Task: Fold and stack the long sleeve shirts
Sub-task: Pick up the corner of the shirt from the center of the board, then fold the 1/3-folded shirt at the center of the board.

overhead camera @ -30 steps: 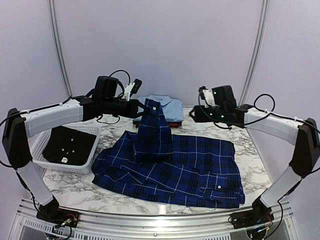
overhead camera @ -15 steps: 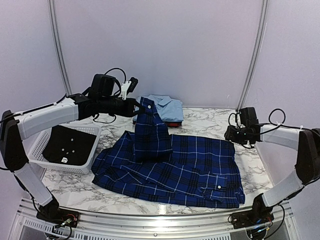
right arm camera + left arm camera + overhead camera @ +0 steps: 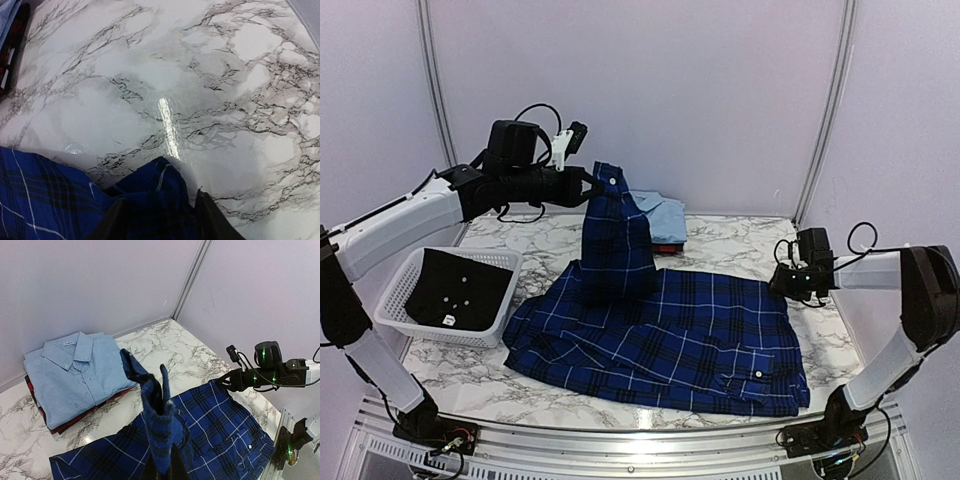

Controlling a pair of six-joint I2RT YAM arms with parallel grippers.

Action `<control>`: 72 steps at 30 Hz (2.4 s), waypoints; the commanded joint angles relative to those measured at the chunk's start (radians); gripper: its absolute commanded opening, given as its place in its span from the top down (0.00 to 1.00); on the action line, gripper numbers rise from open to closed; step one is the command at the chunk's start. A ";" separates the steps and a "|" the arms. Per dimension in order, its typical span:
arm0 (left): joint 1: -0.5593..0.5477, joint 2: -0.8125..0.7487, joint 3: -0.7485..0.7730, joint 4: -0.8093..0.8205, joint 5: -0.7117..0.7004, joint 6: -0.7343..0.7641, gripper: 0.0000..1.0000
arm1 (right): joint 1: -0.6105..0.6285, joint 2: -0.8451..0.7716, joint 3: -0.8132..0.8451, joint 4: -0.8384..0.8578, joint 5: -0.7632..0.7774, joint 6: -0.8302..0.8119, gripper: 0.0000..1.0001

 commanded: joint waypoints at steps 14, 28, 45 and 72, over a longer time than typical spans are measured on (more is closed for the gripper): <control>0.006 -0.154 0.187 -0.156 -0.033 0.129 1.00 | 0.069 -0.149 -0.012 -0.079 0.040 0.015 1.00; 0.006 -0.618 -0.221 -0.334 0.278 0.030 1.00 | 0.229 -0.486 -0.225 -0.260 0.121 0.201 0.84; 0.006 -0.781 -0.408 -0.430 0.031 -0.049 1.00 | 0.212 -0.484 -0.166 -0.372 0.193 0.240 0.55; 0.006 -0.685 -0.258 -0.460 -0.194 -0.003 1.00 | 0.022 -0.153 -0.129 -0.048 0.043 0.158 0.64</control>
